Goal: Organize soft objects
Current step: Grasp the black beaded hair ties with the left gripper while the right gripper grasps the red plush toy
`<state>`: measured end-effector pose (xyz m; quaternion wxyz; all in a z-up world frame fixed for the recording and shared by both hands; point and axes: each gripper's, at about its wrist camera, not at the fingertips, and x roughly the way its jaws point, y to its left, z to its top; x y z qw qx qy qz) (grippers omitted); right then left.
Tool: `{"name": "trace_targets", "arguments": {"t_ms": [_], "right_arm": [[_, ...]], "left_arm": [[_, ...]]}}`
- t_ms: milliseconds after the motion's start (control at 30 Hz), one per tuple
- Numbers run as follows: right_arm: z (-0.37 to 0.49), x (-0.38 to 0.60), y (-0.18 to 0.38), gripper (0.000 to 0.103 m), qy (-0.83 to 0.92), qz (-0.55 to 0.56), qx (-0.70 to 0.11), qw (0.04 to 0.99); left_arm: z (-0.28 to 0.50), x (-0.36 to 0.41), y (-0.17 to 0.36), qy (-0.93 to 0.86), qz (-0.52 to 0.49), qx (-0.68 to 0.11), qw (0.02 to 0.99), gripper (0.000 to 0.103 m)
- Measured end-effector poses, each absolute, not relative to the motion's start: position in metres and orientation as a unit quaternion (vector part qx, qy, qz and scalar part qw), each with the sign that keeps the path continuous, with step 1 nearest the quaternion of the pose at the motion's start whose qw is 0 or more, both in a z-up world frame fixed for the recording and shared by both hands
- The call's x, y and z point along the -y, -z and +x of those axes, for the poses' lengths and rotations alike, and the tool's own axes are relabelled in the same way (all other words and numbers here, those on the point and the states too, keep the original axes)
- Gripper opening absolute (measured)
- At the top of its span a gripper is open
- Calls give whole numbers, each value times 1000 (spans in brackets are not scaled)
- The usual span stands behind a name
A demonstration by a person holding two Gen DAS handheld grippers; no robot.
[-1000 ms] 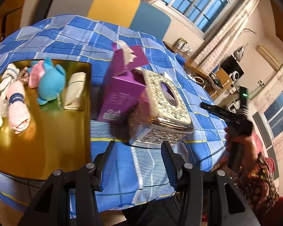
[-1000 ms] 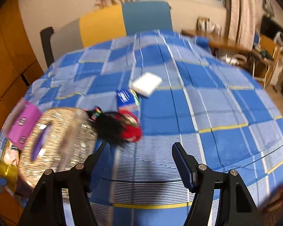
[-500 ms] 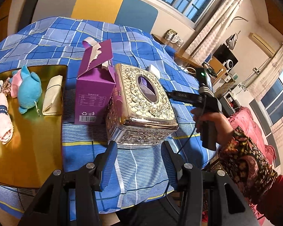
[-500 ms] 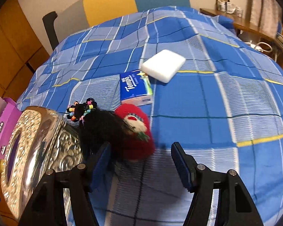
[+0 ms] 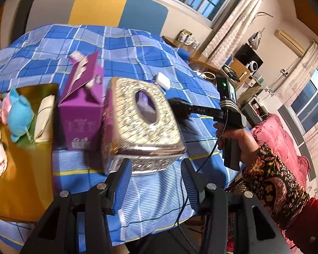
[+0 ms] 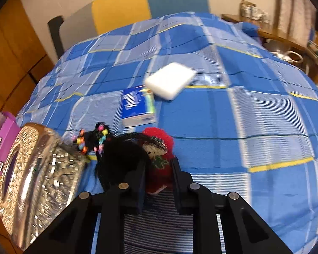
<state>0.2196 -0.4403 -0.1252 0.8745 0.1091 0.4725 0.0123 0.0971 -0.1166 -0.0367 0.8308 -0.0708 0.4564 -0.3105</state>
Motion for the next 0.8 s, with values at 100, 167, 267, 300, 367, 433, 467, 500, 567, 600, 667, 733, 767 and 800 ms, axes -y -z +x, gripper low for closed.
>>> {"name": "trace_targets", "arguments": {"t_ms": [100,167,267,300,367,433,467,500,567,600,667,733,767,800], "right_arm": [[209,462,125,22,12,103,-470,877],[204,475,128,23,24,107,-471,875],[201,496,132,42,35,152,-482,862],[201,500,130,46,39,165,-481,860],[196,510,120,62,56,183,-462,866],[190,519,110,66,71,193,-441,874],[187,524,107,66,79,200,-432,876],[185,530,105,66,85,210,-427,875],[183,537,105,66,90,232,-424,871],[183,540,106,66,90,239,-426,868],[184,542,108,66,94,243,-431,864],[184,543,108,66,100,240,-433,863],[184,544,108,66,104,242,-432,863],[184,545,108,66,105,246,-430,862]], "left_arm": [[100,132,28,321,-60,-451,831,48],[103,146,23,334,-51,-451,826,48],[111,168,16,345,-50,-457,818,48],[115,178,12,350,-49,-456,816,48],[124,198,4,367,-59,-455,809,49],[132,218,-1,374,-55,-456,806,52],[140,233,-3,378,-49,-458,803,52],[145,242,-5,379,-48,-457,803,52],[160,268,-5,380,-33,-456,804,54],[167,277,-2,379,-30,-462,801,56],[185,296,7,368,-31,-481,795,56],[206,312,22,356,-39,-509,783,58],[216,319,30,345,-41,-524,778,58],[227,328,39,337,-42,-539,771,58]]}}
